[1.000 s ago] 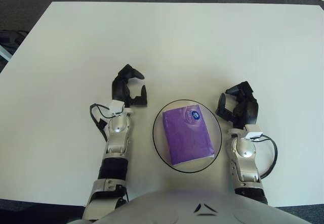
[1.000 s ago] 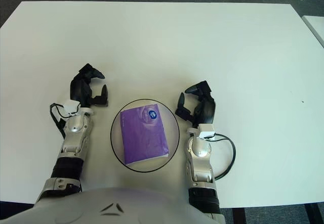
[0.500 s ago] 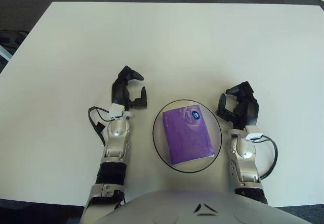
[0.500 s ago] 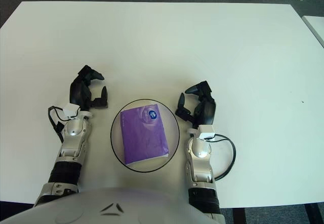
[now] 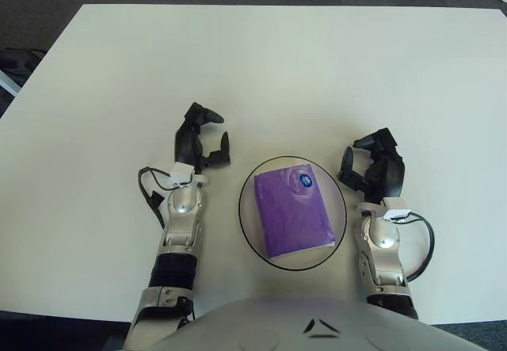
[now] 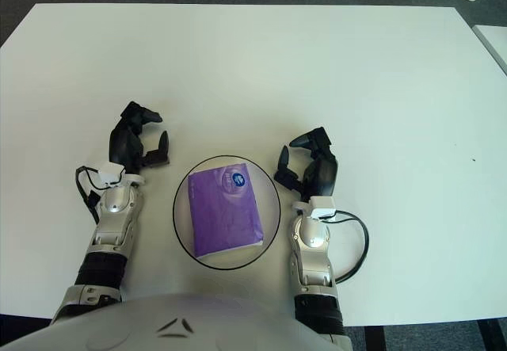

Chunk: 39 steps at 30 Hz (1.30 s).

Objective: Put the tissue paper into the plate.

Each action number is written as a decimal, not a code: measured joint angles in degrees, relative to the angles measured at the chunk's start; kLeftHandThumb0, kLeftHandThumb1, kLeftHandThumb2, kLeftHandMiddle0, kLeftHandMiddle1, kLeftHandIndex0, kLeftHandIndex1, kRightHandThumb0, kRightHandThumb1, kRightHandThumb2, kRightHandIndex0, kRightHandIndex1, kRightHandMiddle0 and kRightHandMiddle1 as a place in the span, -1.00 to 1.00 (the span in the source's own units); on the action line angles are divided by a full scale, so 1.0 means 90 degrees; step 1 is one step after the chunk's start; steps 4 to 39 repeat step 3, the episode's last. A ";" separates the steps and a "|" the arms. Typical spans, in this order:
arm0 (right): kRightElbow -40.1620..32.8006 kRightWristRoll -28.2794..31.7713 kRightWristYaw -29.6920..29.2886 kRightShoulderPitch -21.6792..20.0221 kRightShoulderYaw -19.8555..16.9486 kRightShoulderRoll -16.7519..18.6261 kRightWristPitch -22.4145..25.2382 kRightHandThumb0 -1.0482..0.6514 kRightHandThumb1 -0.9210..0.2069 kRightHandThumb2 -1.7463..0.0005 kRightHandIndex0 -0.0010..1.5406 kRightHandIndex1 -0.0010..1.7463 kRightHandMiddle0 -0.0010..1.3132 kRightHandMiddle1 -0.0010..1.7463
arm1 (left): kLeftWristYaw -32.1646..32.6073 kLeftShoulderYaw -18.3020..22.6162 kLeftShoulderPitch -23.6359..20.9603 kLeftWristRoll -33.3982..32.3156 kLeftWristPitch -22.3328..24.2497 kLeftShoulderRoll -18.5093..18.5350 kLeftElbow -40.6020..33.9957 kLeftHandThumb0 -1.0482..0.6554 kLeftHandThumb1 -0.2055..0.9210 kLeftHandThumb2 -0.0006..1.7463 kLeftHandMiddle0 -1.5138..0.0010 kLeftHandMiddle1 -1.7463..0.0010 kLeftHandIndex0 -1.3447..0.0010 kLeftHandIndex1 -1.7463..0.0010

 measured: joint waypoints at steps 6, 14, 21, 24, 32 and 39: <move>-0.0020 -0.0003 0.0005 0.0001 0.0006 0.0000 0.0054 -0.34 0.09 -0.53 0.47 1.00 -0.05 1.00 | 0.0000 0.0003 -0.0002 -0.0052 -0.0002 0.0002 0.0011 0.22 -0.13 0.43 -0.01 -0.58 0.28 -1.00; -0.0020 -0.0003 0.0005 0.0001 0.0006 0.0000 0.0054 -0.34 0.09 -0.53 0.47 1.00 -0.05 1.00 | 0.0000 0.0003 -0.0002 -0.0052 -0.0002 0.0002 0.0011 0.22 -0.13 0.43 -0.01 -0.58 0.28 -1.00; -0.0020 -0.0003 0.0005 0.0001 0.0006 0.0000 0.0054 -0.34 0.09 -0.53 0.47 1.00 -0.05 1.00 | 0.0000 0.0003 -0.0002 -0.0052 -0.0002 0.0002 0.0011 0.22 -0.13 0.43 -0.01 -0.58 0.28 -1.00; -0.0020 -0.0003 0.0005 0.0001 0.0006 0.0000 0.0054 -0.34 0.09 -0.53 0.47 1.00 -0.05 1.00 | 0.0000 0.0003 -0.0002 -0.0052 -0.0002 0.0002 0.0011 0.22 -0.13 0.43 -0.01 -0.58 0.28 -1.00; -0.0020 -0.0003 0.0005 0.0001 0.0006 0.0000 0.0054 -0.34 0.09 -0.53 0.47 1.00 -0.05 1.00 | 0.0000 0.0003 -0.0002 -0.0052 -0.0002 0.0002 0.0011 0.22 -0.13 0.43 -0.01 -0.58 0.28 -1.00; -0.0020 -0.0003 0.0005 0.0001 0.0006 0.0000 0.0054 -0.34 0.09 -0.53 0.47 1.00 -0.05 1.00 | 0.0000 0.0003 -0.0002 -0.0052 -0.0002 0.0002 0.0011 0.22 -0.13 0.43 -0.01 -0.58 0.28 -1.00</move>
